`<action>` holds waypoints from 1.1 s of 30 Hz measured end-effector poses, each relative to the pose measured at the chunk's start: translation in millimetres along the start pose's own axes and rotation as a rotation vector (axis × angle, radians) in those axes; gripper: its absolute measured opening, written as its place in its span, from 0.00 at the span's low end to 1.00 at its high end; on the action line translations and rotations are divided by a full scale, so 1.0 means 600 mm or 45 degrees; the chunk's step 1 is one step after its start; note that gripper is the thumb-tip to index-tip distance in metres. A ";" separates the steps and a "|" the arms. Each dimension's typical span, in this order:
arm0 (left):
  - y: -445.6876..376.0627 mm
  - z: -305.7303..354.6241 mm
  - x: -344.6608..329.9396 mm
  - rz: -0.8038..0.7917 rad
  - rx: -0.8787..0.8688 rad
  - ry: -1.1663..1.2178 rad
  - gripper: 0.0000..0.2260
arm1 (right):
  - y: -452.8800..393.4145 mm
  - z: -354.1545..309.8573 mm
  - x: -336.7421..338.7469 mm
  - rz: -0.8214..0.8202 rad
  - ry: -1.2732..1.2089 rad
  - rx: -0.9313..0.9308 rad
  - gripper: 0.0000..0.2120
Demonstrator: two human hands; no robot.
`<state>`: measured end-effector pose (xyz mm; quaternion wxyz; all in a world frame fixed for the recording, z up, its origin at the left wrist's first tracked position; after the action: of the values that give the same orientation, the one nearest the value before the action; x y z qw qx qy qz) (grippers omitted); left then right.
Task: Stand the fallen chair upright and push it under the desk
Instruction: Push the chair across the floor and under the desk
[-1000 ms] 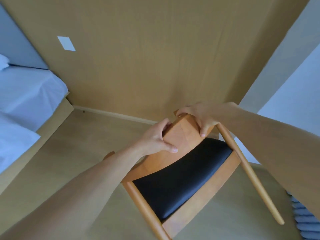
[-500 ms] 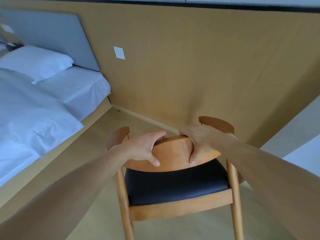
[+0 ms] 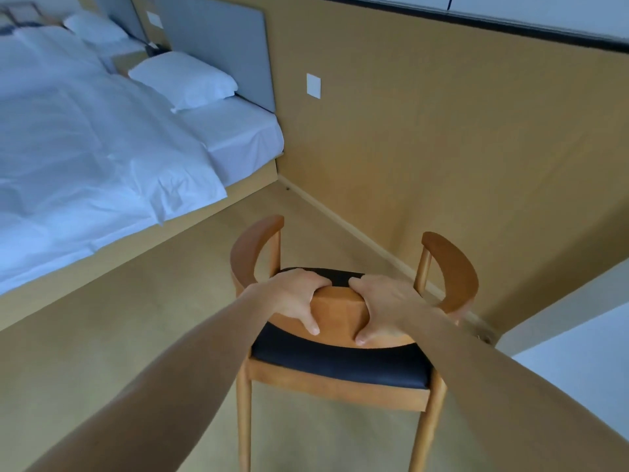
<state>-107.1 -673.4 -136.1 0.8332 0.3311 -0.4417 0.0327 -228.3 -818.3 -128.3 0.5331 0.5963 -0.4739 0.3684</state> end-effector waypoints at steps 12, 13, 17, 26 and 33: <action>0.206 0.019 -0.277 0.327 -0.068 -0.153 0.23 | 0.190 -0.152 -0.196 -0.127 -0.172 -0.049 0.31; 0.226 0.020 -0.307 0.353 -0.059 -0.163 0.22 | 0.210 -0.168 -0.217 -0.124 -0.166 -0.043 0.27; 0.295 0.025 -0.428 0.455 -0.046 -0.213 0.21 | 0.282 -0.230 -0.310 -0.121 -0.079 -0.041 0.17; 0.363 0.028 -0.606 0.577 -0.006 -0.298 0.26 | 0.372 -0.301 -0.463 -0.041 -0.043 0.050 0.15; 0.378 0.038 -0.626 0.669 0.098 -0.293 0.28 | 0.377 -0.304 -0.464 -0.008 -0.047 0.164 0.15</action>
<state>-430.3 -420.6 -293.1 0.7273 0.2383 -0.6025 0.2264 -510.7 -586.9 -297.1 0.4859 0.6376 -0.4571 0.3853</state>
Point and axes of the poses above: each hand's wrist, its own y-axis away from the middle knuckle, its own x-axis out of the back of the hand, z = x × y, the point moved 2 cm from there along -y, towards the middle knuckle, and after that the axes turned 2 degrees about y, right-handed, at the moved point
